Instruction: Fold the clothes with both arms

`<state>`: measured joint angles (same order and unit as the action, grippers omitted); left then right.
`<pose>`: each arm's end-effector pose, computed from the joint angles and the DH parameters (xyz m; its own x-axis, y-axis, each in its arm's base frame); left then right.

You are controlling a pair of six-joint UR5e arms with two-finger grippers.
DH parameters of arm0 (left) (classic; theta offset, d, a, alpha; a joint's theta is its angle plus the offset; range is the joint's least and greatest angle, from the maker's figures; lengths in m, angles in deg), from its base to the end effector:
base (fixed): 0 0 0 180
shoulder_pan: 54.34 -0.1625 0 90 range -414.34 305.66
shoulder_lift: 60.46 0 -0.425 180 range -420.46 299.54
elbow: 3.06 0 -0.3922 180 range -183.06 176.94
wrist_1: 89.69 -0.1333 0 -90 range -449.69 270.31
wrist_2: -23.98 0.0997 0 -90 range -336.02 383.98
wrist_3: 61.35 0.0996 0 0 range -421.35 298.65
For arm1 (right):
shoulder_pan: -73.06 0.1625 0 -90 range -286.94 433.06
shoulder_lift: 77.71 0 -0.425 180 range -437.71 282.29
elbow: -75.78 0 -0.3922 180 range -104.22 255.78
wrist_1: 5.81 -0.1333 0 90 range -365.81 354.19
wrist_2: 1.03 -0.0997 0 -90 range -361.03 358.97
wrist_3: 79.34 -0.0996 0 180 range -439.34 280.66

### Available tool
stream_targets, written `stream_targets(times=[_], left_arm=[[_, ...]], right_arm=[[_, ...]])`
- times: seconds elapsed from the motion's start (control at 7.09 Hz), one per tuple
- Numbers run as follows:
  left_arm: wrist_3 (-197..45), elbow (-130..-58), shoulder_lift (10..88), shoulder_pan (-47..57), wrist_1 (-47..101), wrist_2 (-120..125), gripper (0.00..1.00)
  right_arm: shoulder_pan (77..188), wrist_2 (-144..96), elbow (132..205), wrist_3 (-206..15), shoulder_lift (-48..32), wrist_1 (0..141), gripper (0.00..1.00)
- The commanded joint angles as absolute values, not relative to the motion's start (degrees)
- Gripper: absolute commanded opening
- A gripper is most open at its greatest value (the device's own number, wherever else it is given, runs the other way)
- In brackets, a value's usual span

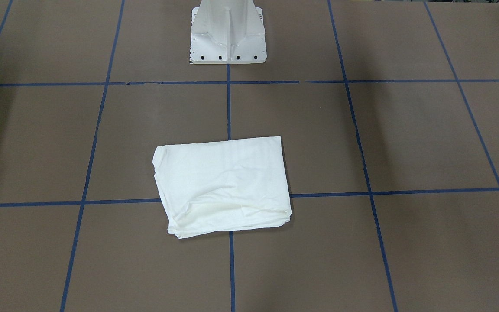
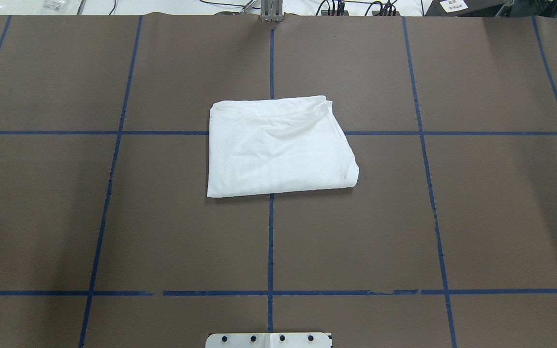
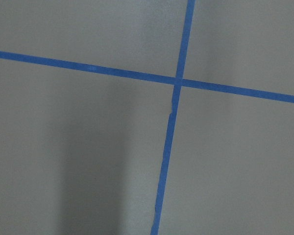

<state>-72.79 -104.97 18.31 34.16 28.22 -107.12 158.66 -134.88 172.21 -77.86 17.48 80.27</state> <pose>-0.0565 -0.4345 0.5929 0.7348 0.1535 -0.6607 0.1253 0.9266 0.3545 0.0289 -0.4630 0.6398 0.7120 -0.1431 0.6874 0.0948 0.9896 0.1077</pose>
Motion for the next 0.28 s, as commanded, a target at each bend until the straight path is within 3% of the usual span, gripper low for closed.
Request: stream_targets(times=[0.0,0.14], left_arm=[[-72.8,-105.4,18.4,34.2,28.0,-107.1,1.0],[-72.8,-105.5,18.4,34.2,28.0,-107.1,1.0]], right_arm=[[158.7,-134.9,172.4,-77.9,17.5,80.2,1.0],[158.7,-134.8,172.1,-77.9,17.5,80.2,1.0]])
